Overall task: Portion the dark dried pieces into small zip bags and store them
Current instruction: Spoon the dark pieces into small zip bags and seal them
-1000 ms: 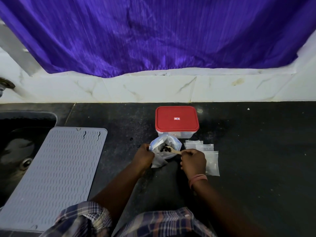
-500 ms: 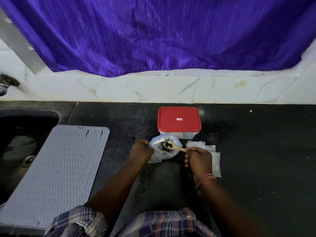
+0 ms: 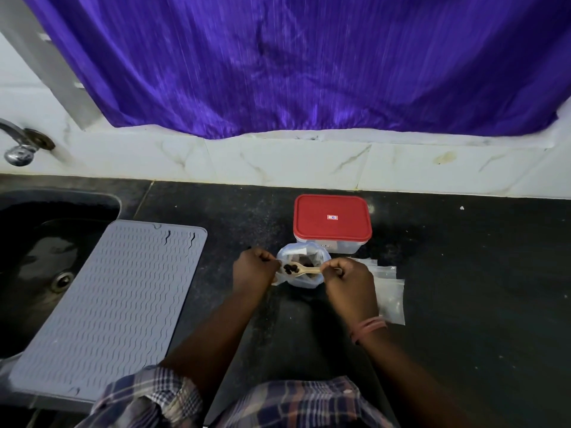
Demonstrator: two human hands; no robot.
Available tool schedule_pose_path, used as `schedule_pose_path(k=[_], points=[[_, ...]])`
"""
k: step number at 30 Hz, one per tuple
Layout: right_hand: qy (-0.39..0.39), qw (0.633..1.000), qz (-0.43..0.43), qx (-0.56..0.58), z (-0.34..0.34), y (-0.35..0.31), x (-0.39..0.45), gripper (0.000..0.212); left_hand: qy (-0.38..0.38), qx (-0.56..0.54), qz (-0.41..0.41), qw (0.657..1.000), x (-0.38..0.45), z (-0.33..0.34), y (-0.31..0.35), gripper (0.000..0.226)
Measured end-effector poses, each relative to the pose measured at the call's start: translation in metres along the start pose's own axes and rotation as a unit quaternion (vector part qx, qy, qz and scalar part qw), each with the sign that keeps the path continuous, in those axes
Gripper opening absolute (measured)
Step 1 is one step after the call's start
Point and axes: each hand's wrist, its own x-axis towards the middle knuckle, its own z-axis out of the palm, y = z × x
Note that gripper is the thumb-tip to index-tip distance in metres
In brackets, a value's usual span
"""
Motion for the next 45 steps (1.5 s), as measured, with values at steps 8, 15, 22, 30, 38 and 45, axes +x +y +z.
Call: schedule_pose_path(k=[8,15,22,30,38,45], points=[[-0.039,0.927,-0.307,-0.212,0.01,0.001,-0.01,0.021,-0.049,-0.058,-0.035,0.997,0.002,0.002,-0.004,0.014],[-0.025,0.924,-0.34,-0.175,0.003,-0.001,-0.007,0.038,-0.042,-0.093,-0.091,0.991,0.001,-0.005,-0.006,0.021],[0.093,0.988,-0.124,-0.026,-0.004,0.015,0.006,0.014,-0.097,0.013,-0.098,0.99,-0.001,-0.012,-0.006,0.014],[0.027,0.961,-0.181,-0.21,-0.006,0.028,0.009,0.006,-0.049,0.098,-0.007,0.994,0.005,0.007,0.009,0.03],[-0.035,0.956,-0.128,-0.263,0.0,0.028,0.005,0.013,-0.089,0.211,-0.075,0.971,0.024,0.031,0.016,0.088],[-0.059,0.94,-0.13,-0.308,0.001,0.032,-0.001,0.023,-0.013,0.117,0.065,0.991,0.015,0.034,0.022,0.013]])
